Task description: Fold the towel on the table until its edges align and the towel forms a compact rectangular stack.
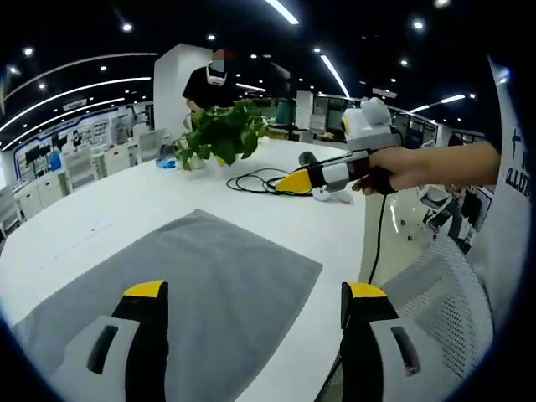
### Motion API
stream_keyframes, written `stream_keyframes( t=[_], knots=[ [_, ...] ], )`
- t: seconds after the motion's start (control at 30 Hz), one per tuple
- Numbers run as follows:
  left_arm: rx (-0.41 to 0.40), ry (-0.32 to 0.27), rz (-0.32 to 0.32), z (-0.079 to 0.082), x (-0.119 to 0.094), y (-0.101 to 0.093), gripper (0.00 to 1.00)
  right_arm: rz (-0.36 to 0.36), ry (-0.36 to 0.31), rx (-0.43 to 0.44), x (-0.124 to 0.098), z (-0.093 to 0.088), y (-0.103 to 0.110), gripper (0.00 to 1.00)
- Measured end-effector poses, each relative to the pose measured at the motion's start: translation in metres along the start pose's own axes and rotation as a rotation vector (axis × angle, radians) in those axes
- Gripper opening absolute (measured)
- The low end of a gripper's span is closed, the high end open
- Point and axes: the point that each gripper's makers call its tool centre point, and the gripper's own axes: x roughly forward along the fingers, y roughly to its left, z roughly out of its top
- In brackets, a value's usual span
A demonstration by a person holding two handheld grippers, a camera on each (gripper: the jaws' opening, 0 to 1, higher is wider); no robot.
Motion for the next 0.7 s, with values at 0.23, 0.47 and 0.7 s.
stream_keyframes(
  t=[0.23,0.47,0.7],
  knots=[
    [0.025,0.02,-0.037,0.0,0.024,-0.008,0.87,0.005,-0.022,-0.003,0.014,0.017,-0.015,0.64],
    [0.084,0.031,-0.08,0.002,0.05,-0.022,0.85,-0.016,-0.05,0.005,0.03,0.03,-0.028,0.64],
    [0.132,0.041,-0.135,-0.001,0.08,-0.042,0.82,-0.008,-0.022,-0.061,0.05,0.034,-0.028,0.62]
  ],
)
